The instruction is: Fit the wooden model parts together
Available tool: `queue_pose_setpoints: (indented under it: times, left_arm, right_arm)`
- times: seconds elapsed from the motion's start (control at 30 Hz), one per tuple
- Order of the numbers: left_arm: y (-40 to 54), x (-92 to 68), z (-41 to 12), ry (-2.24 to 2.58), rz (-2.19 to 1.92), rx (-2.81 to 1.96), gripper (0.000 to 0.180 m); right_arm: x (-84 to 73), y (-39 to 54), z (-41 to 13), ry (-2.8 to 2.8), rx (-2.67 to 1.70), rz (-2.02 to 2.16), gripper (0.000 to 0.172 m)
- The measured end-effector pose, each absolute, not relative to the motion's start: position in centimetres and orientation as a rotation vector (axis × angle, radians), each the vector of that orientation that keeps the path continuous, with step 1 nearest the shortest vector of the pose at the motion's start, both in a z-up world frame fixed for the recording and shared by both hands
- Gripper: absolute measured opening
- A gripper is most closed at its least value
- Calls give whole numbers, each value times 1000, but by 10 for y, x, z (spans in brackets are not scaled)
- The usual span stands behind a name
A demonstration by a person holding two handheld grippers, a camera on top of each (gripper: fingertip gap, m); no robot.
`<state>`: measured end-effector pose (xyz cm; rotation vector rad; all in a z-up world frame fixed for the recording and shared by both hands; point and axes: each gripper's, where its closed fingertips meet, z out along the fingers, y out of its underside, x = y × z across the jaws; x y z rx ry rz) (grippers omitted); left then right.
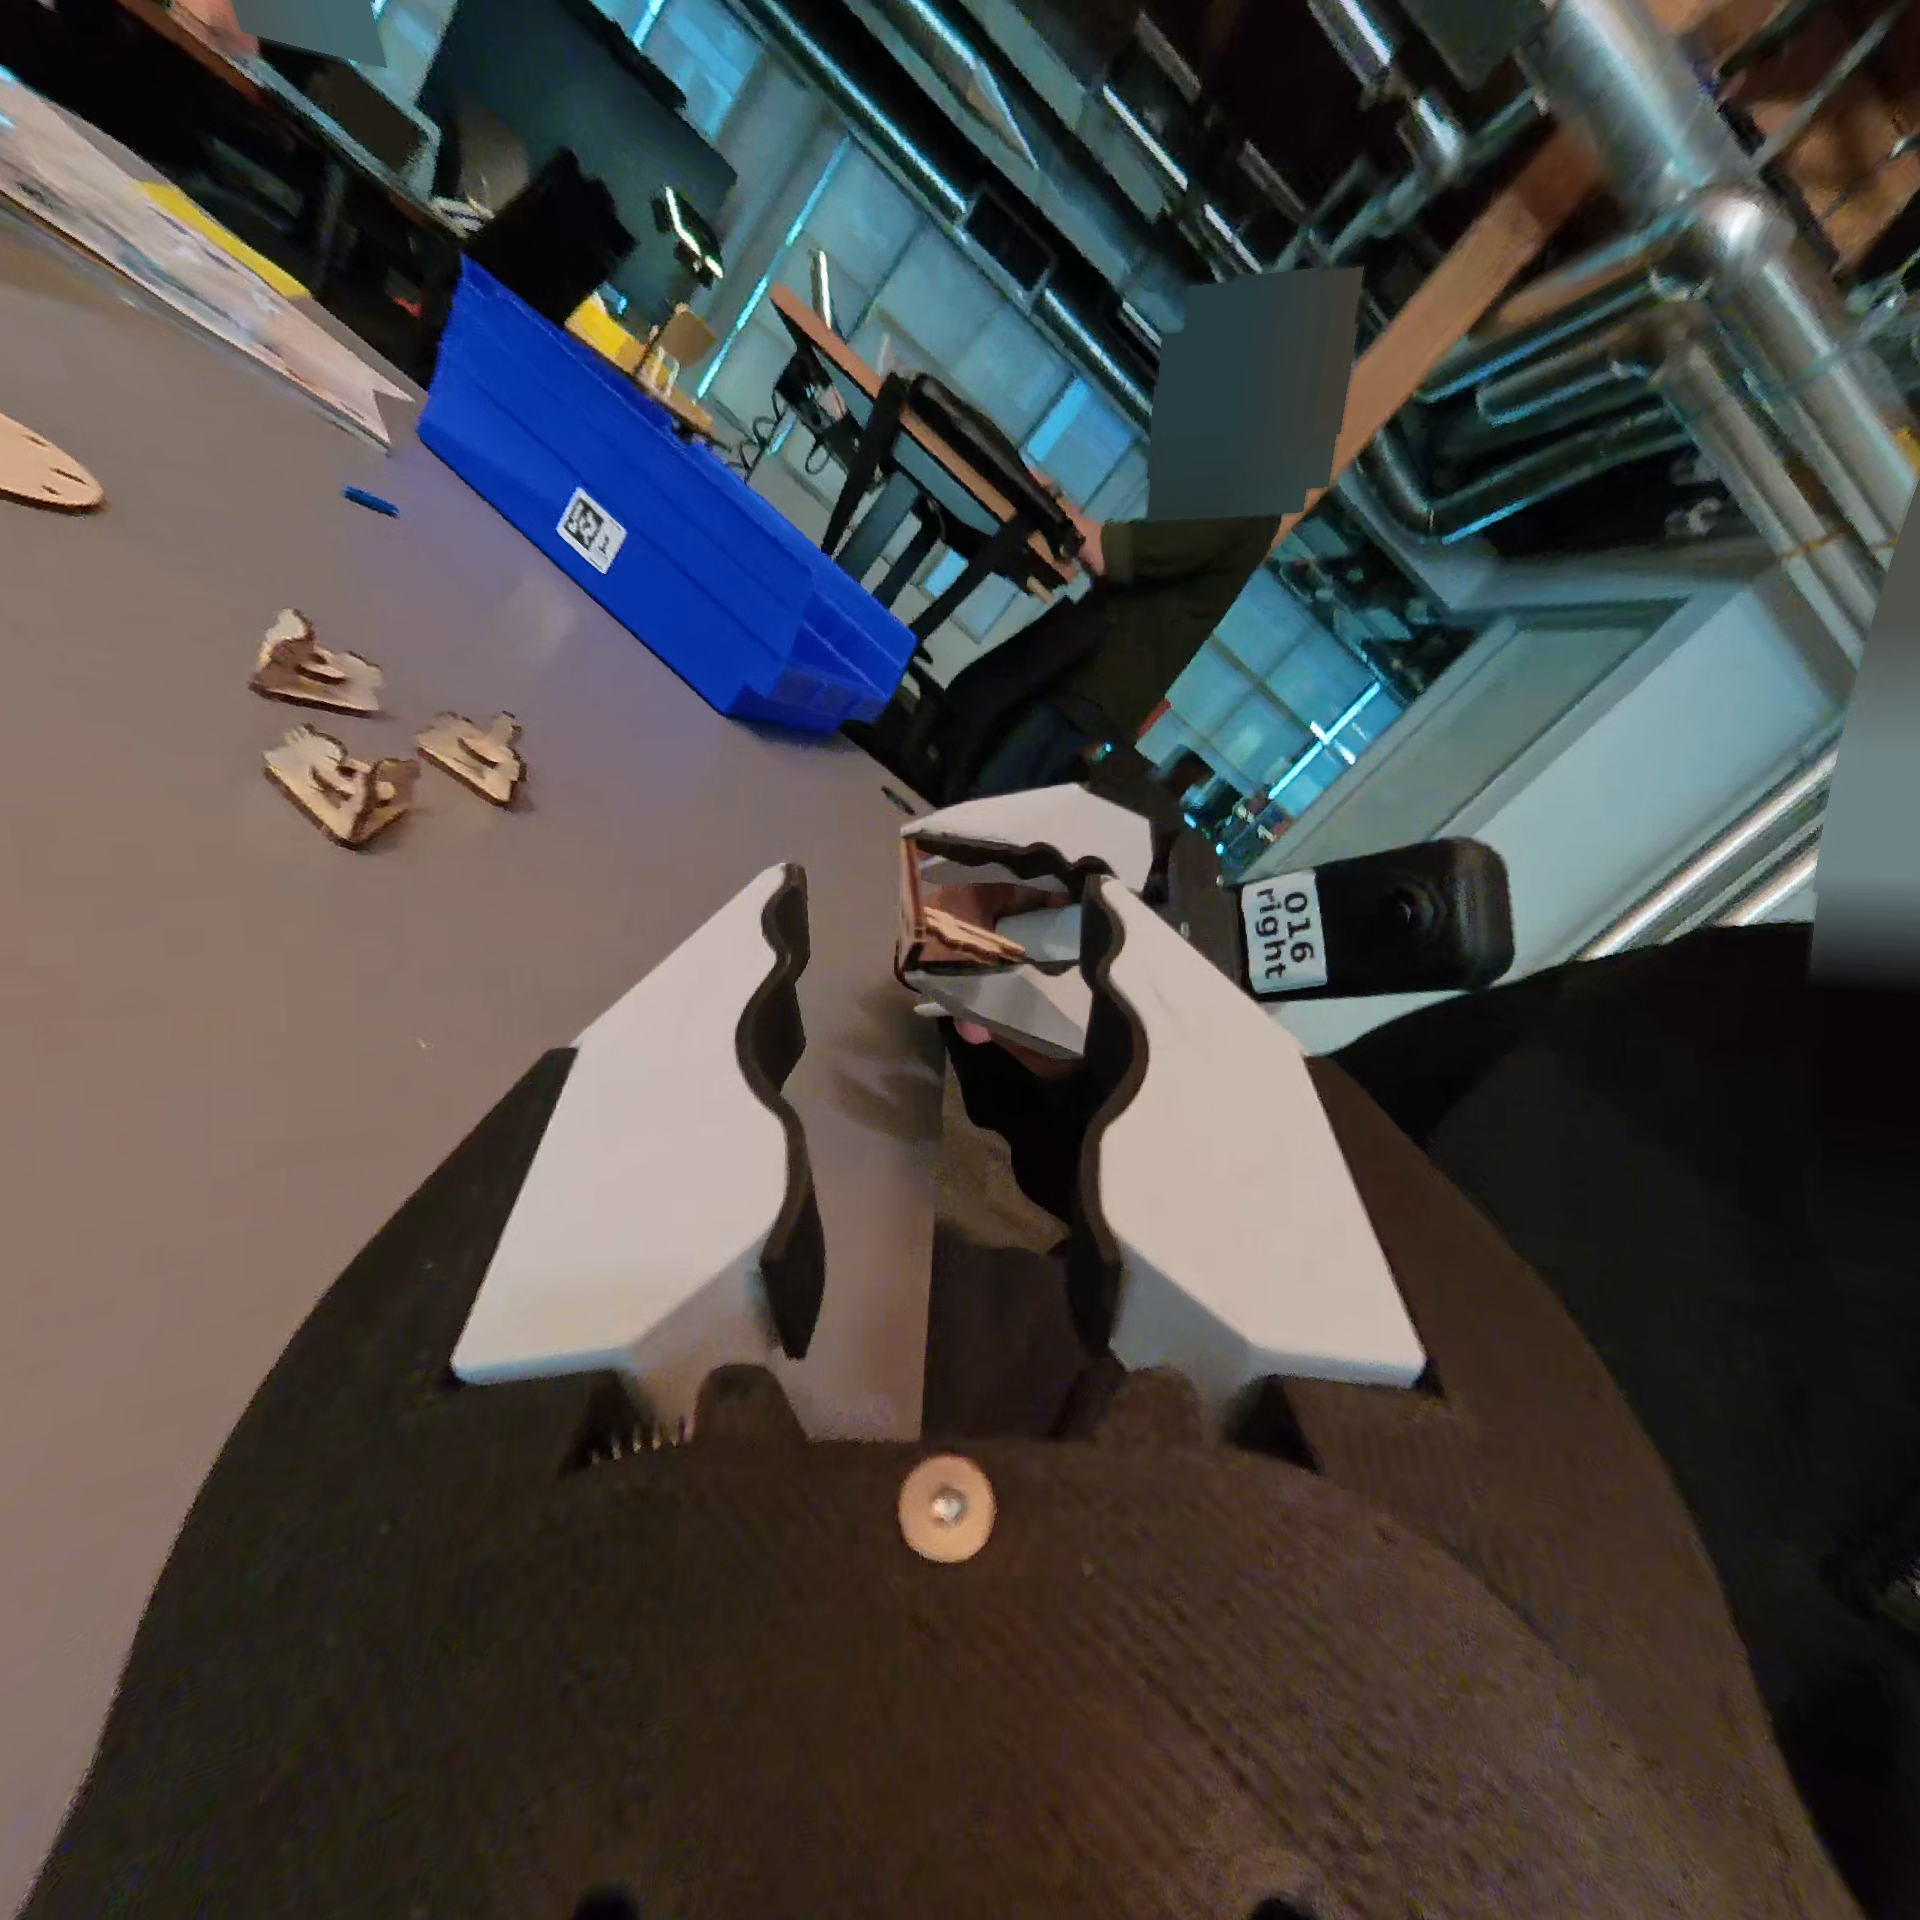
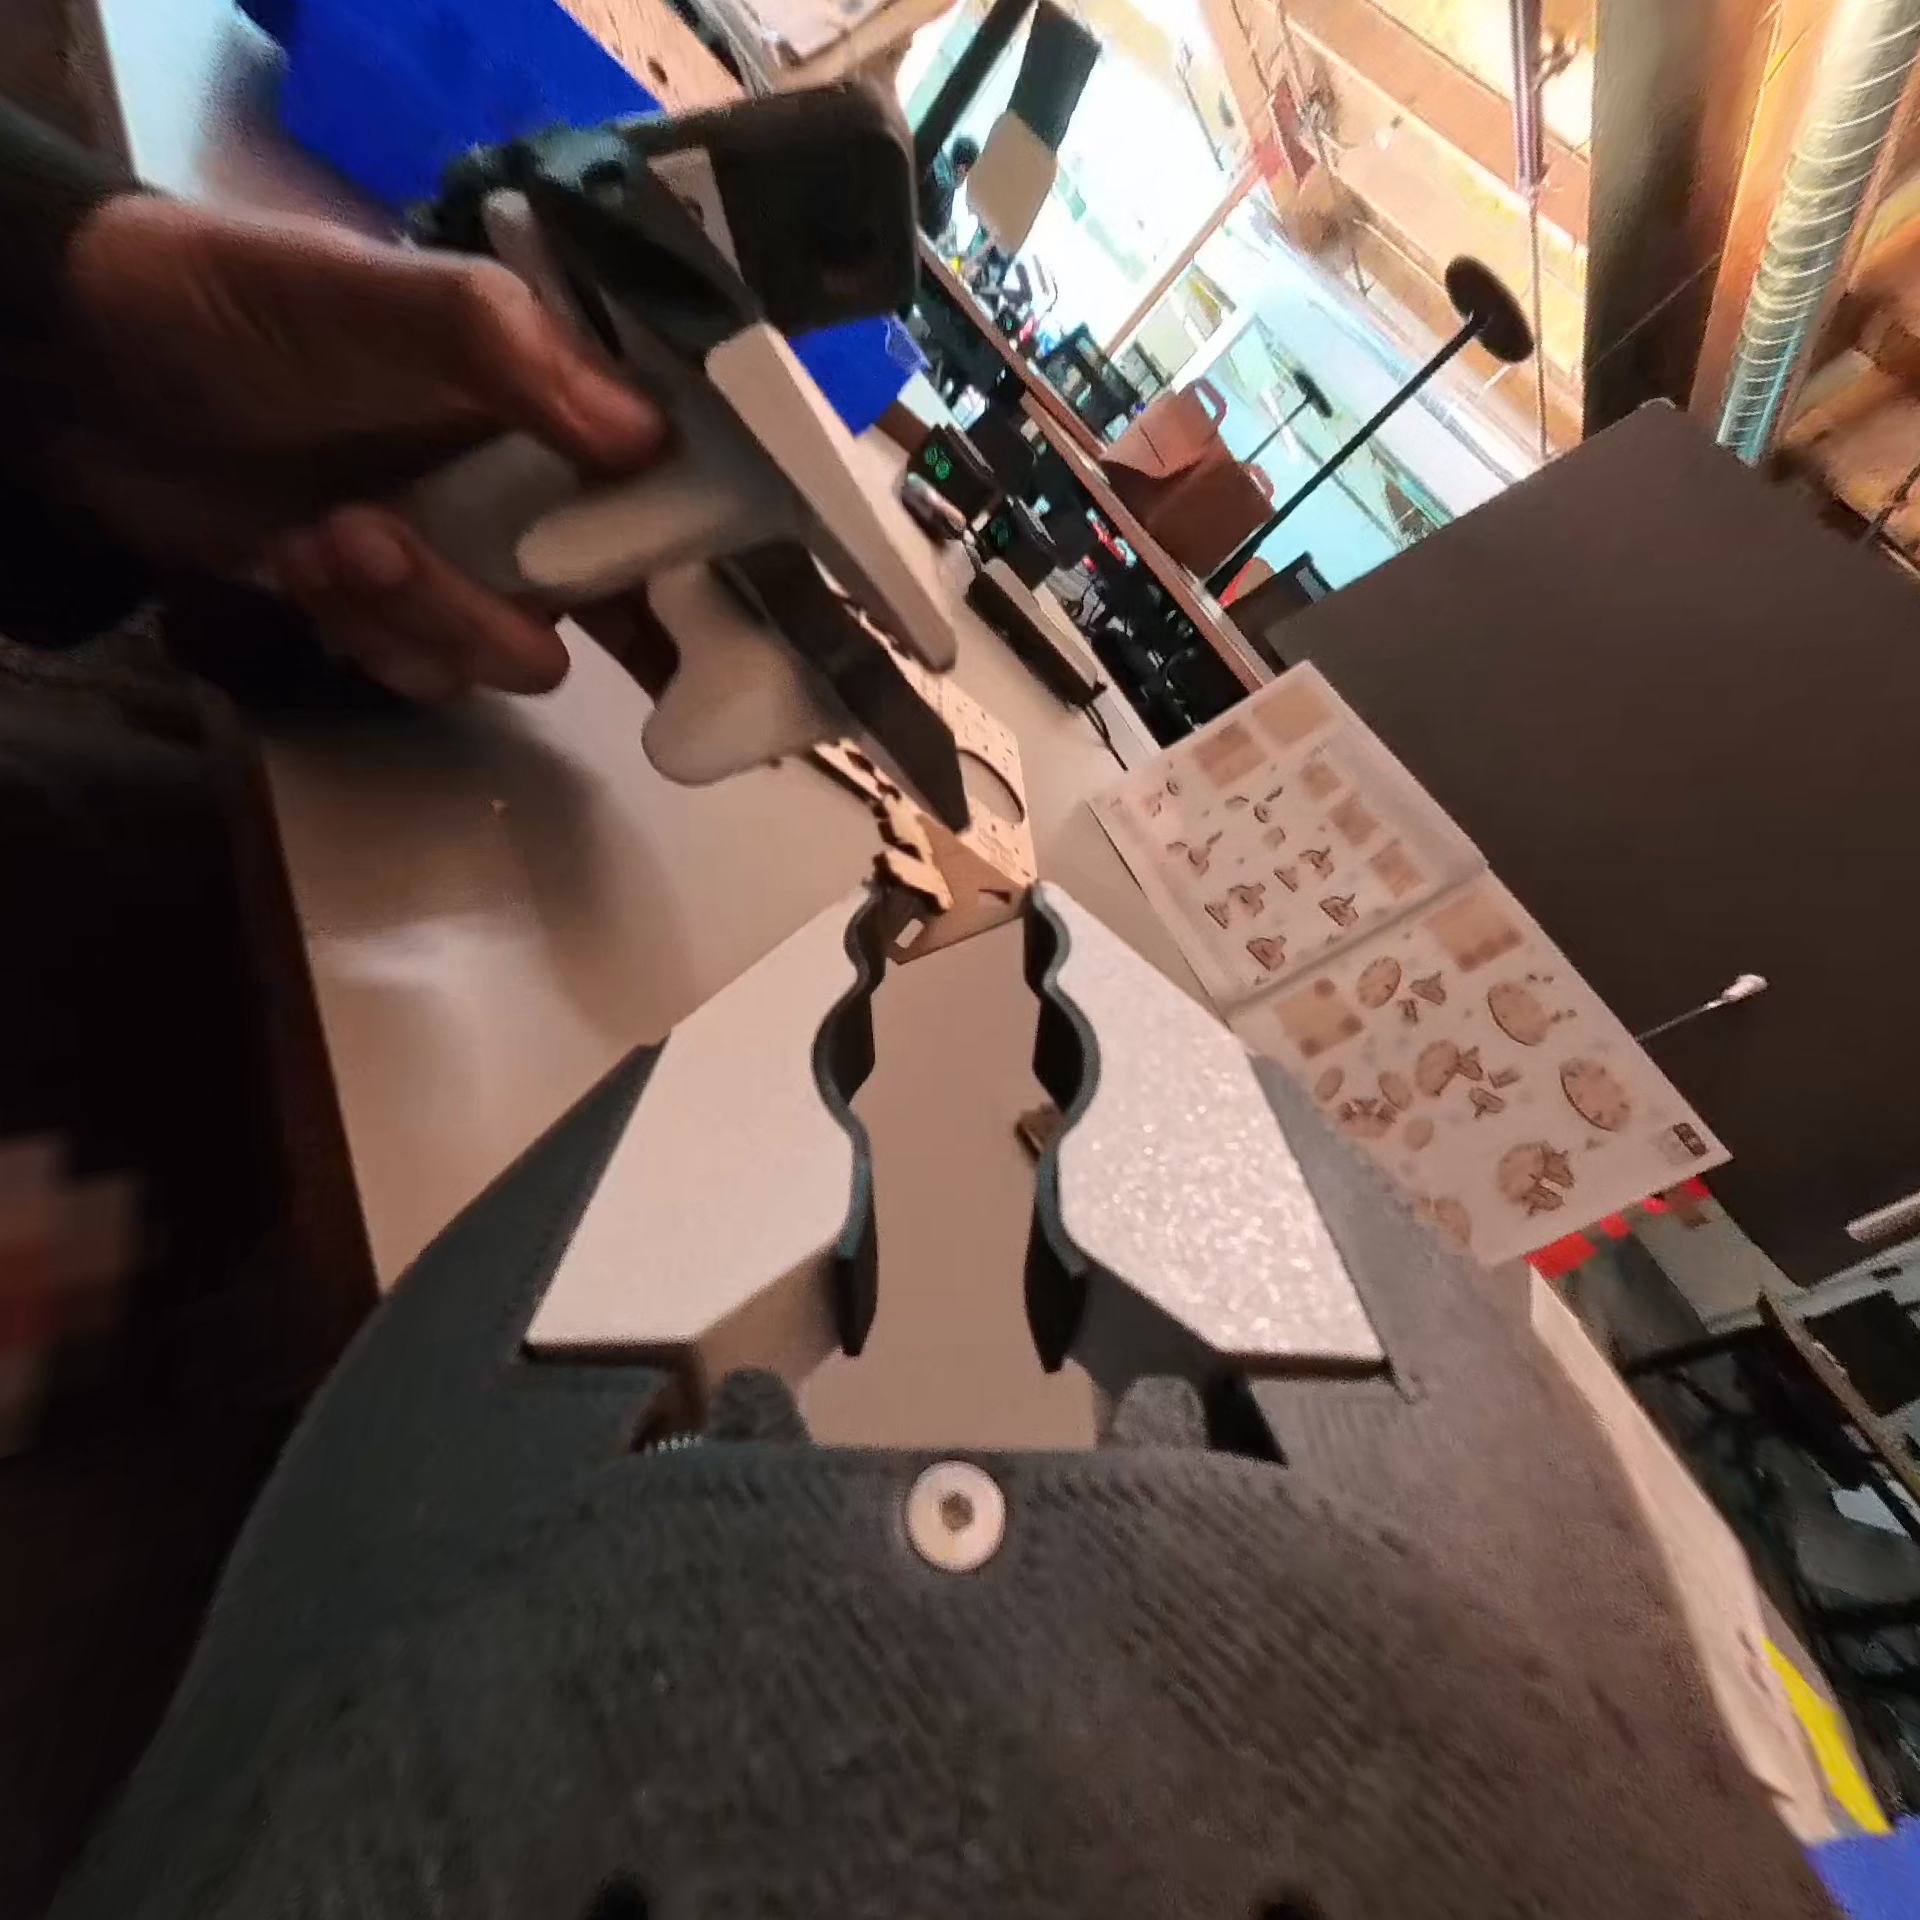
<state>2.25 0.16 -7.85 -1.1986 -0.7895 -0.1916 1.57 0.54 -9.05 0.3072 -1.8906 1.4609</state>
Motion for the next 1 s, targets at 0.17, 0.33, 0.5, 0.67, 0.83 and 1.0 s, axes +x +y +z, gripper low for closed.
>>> queue_pose_setpoints:
  times: [0.17,0.33,0.5,0.67,0.83,1.0]
  left_arm:
    - [10,32,-77,-726,-180,-1250,47]
    - [8,34,-74,-707,-183,-1232,36]
    - [7,34,-73,-703,-189,-1226,31]
    - [7,33,-73,-707,-188,-1221,22]
    - [5,33,-72,-706,-190,-1208,21]
    - [2,34,-68,-691,-189,-1180,0]
  right_arm:
    - [23,2,-80,-1907,237,1612,24]
    - [22,2,-77,-1940,170,1710,24]
    - [22,-1,-82,-1958,172,1716,24]
    - [24,-3,-82,-1959,172,1731,24]
    - [24,-3,-81,-1963,164,1746,24]
    - [24,-5,-79,-1957,137,1773,20]
